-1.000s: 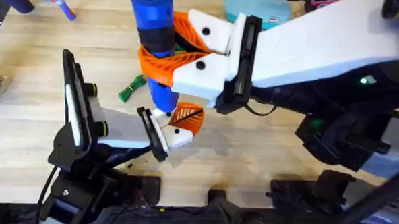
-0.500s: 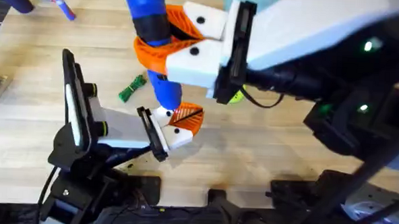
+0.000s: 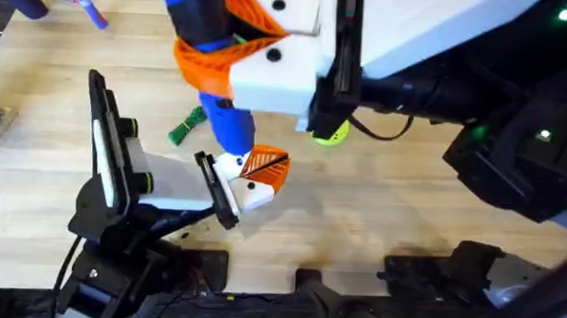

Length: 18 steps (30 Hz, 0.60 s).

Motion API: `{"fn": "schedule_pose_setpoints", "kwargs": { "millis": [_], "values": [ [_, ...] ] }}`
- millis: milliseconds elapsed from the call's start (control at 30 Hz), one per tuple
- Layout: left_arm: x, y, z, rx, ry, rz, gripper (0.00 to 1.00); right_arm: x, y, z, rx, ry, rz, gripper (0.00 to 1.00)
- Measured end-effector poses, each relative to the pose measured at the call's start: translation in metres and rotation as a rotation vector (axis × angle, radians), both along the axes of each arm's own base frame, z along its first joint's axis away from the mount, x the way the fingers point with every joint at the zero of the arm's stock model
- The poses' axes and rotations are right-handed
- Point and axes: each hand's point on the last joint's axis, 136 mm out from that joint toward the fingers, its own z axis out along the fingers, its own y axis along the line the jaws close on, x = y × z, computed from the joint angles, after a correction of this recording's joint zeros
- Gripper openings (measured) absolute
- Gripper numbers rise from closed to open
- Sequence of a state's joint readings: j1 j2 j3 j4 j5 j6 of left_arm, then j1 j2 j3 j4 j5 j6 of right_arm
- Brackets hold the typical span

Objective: Pick up the gripper from the table and insert it into the empty holder that is missing its gripper. Then pick up a screw, insert it into the mounting hole, and use the screwdriver to tighten it. Finally, clean up the table by picking up the vegetable and placing it into the bucket.

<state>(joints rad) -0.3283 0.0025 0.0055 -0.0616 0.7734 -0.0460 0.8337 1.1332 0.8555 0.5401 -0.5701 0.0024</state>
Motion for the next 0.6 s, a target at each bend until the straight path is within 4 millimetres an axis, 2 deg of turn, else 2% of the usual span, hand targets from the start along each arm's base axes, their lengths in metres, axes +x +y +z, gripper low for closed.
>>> {"fn": "schedule_pose_setpoints", "kwargs": {
  "millis": [267, 600],
  "values": [
    [0.000, 0.000, 0.000, 0.000, 0.000, 0.000, 0.010, 0.000, 0.011, -0.019, -0.044, 0.039, 0.054, 0.045],
    [0.000, 0.000, 0.000, 0.000, 0.000, 0.000, 0.010, -0.001, 0.011, -0.011, -0.011, 0.005, 0.061, 0.045]
  ]
}}
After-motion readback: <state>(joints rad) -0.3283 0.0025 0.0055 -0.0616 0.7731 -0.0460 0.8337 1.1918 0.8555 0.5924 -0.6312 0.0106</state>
